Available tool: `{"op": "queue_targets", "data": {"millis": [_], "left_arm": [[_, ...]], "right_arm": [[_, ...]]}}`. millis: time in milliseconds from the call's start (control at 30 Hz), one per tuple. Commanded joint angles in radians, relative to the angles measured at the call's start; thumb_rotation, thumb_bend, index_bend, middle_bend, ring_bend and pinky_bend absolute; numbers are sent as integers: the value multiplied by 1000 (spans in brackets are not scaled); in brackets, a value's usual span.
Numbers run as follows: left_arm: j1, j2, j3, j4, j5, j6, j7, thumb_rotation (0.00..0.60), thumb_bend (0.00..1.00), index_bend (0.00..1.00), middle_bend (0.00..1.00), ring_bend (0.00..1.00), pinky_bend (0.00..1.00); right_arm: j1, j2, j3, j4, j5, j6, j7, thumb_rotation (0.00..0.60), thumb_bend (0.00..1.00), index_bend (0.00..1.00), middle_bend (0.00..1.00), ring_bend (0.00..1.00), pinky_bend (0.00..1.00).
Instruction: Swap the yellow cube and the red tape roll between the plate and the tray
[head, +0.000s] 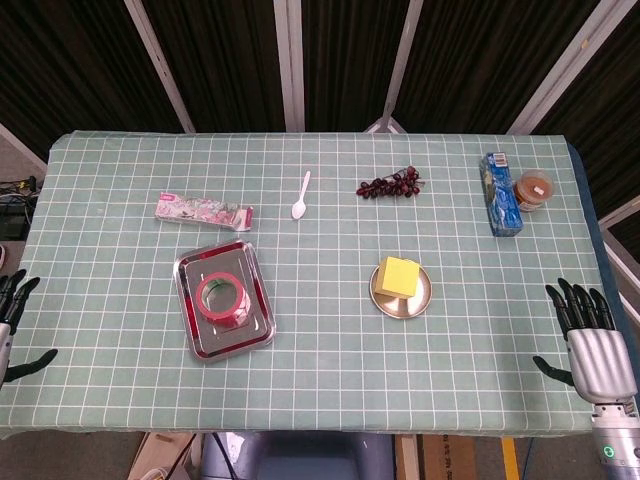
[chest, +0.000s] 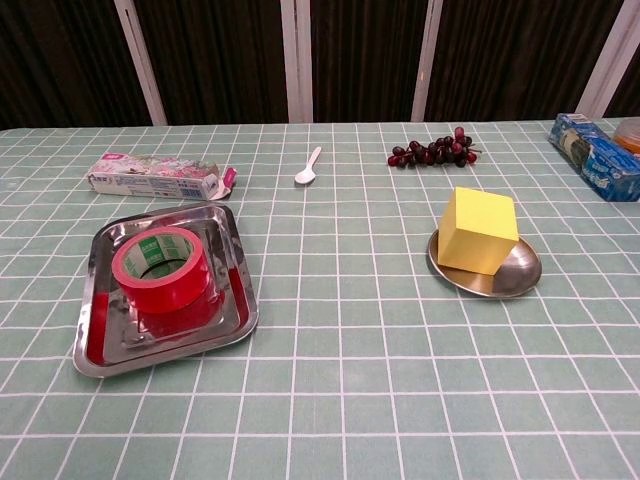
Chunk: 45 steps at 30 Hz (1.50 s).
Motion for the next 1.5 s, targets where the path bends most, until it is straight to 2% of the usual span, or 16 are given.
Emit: {"op": "queue_targets", "data": {"millis": [33,533,1033,1200,1367,1500], "left_arm": [[-2,-1,-1,3,-1,-4,-3,600,0,87,0,0,0],[-8,-20,-9,22,3,-3,-5,600,0,87,0,0,0],[-2,-27,-13,11,-8,4,24,600,0,87,0,0,0],[-4,-30,-18,16,-18,-1,27,600,0,87,0,0,0],[-10,-34,-23,22,-37,-18,36,600,0,87,0,0,0],[-15,-37,-25,26,-50,-32,48,600,0,86,0,0,0]], "right_arm": [[-1,-1,0,-2,1,2,-7,600,106,6,0,0,16],[-8,23,-14,-43,11,-17,27,600,106,6,0,0,16],[34,26,-17,-65,15,-106,125,600,98,6,0,0,16],[138,50,42,-119,93,-250,68,600,97,6,0,0,16],[274,44,124,-205,250,-418,-35,600,96,6,0,0,16],[374,-2,168,-206,391,-506,-148,600,96,6,0,0,16]]}}
